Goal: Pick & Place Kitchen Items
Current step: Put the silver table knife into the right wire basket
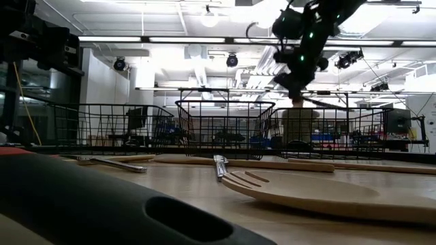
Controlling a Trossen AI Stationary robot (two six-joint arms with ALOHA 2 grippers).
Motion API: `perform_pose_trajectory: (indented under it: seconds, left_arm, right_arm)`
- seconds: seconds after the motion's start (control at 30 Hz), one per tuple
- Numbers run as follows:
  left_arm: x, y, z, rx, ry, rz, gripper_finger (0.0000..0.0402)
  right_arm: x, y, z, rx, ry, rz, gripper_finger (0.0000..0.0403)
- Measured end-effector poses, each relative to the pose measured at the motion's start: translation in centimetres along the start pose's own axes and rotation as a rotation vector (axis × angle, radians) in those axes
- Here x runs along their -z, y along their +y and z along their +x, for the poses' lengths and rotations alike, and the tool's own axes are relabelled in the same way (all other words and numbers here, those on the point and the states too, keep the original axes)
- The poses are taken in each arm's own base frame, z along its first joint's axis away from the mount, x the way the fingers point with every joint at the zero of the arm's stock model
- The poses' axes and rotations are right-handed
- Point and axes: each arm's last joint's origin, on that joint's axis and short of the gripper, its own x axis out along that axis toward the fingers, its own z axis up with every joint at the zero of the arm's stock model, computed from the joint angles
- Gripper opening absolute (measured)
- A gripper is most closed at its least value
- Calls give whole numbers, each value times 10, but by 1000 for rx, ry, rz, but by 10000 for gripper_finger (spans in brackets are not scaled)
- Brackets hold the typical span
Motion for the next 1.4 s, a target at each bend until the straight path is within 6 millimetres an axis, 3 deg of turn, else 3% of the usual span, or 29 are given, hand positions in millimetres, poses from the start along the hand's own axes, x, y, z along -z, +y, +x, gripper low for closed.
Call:
perform_pose_trajectory:
  seconds: [0.33,0.67,1.4]
  left_arm:
    - [0,0,0,0,0,0,227]
    - [0,0,0,0,0,0,227]
    - [0,0,0,0,1,0,227]
  right_arm:
    - [13,9,49,53,155,-64,32]
    - [26,20,80,-110,263,-132,37]
    - [34,2,102,-311,344,39,56]
